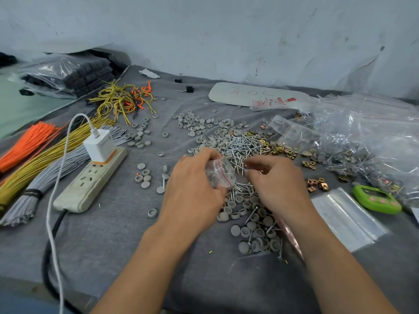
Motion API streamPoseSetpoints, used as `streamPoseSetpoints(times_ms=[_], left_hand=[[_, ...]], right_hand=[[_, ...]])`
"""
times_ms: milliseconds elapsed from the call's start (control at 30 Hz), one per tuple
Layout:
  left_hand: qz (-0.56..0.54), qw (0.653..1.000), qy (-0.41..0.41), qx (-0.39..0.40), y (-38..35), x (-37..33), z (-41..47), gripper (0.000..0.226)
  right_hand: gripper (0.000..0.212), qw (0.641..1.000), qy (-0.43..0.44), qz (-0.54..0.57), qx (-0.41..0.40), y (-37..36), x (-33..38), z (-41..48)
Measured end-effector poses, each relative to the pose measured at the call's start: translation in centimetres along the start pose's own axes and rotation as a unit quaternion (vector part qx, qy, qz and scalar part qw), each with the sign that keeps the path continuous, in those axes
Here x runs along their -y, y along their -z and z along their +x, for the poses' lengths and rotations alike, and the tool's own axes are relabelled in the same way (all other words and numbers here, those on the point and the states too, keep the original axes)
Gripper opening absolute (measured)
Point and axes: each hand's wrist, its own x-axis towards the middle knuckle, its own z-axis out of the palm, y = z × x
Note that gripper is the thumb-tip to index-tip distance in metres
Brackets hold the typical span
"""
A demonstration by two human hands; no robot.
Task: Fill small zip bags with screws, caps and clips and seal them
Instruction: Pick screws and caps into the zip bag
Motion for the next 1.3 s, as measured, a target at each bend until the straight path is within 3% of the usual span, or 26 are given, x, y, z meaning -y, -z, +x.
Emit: streamPoseSetpoints(times_ms=[33,100,233,333,433,533,733,867,1033,1133,1300], left_hand=[[-0.001,1.000,0.001,-0.002,0.0,-0.1,0.0,0.046],[0.001,1.000,0.004,-0.003,0.0,-0.2,-0.1,0.047],[0.023,1.000,0.012,-0.004,-0.1,-0.1,-0.1,0.048],[0.029,0.999,0.017,0.004,-0.3,-0.1,-0.2,0.049],[0.039,0.999,0.016,0.020,-0.3,0.0,-0.2,0.057],[0.044,0.999,0.016,0.021,-0.3,0.1,-0.1,0.061],[0.056,0.998,0.004,0.024,-0.4,0.0,-0.2,0.060],[0.060,0.998,-0.006,0.023,-0.7,-0.1,-0.3,0.056],[0.063,0.997,-0.026,0.024,-0.8,-0.1,-0.2,0.048],[0.036,0.995,-0.066,0.071,-0.9,-0.4,-0.3,0.042],[0.018,0.991,-0.100,0.088,-1.1,-0.9,-0.3,0.033]], right_hand=[[0.037,0.995,-0.002,-0.101,0.027,0.0,-0.5,0.0],[0.051,0.977,-0.011,-0.194,0.090,-0.3,-1.0,-0.2],[0.027,0.968,0.038,-0.228,0.093,-0.7,-0.5,-0.7],[0.023,0.967,0.034,-0.233,0.096,-0.6,0.3,-0.7],[0.020,0.972,0.027,-0.219,0.081,-0.6,0.6,-0.9],[0.014,0.981,0.039,-0.190,0.014,-0.5,0.7,-1.1],[0.011,0.998,-0.025,0.010,-0.061,0.1,0.3,-0.9],[0.017,0.995,0.014,0.100,-0.017,0.2,0.2,-1.6],[0.022,0.988,0.114,0.100,0.031,0.4,1.2,-2.5],[0.013,0.987,0.118,0.065,0.090,0.6,1.3,-2.4],[0.011,0.986,0.107,0.063,0.110,0.5,1.2,-2.3]])
